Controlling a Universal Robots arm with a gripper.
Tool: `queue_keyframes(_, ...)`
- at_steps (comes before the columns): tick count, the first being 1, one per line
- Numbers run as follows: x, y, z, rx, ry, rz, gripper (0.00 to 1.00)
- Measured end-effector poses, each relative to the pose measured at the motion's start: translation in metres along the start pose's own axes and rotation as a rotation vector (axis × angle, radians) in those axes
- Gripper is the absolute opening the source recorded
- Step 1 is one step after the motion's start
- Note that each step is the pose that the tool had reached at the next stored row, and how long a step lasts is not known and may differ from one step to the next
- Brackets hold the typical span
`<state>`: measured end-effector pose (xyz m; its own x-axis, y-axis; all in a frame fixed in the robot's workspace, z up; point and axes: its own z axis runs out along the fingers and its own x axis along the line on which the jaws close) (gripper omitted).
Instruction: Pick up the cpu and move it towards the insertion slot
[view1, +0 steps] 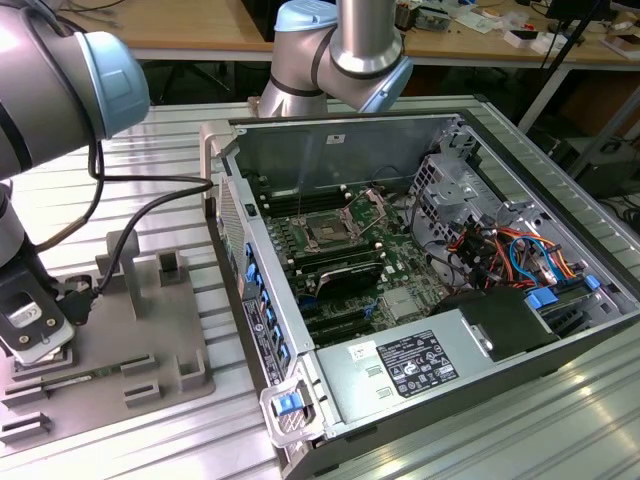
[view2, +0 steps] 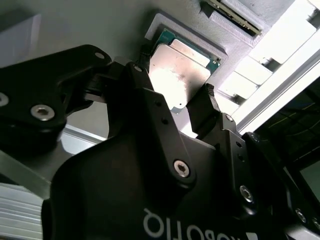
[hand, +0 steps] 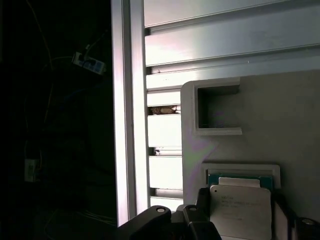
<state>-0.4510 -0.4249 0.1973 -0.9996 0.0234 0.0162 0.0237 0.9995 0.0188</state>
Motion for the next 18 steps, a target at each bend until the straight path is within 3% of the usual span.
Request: queue_keyframes(18,-0.0004,0.0004,-0.0174,-0.0001,-0.0001,0.0,0.55)
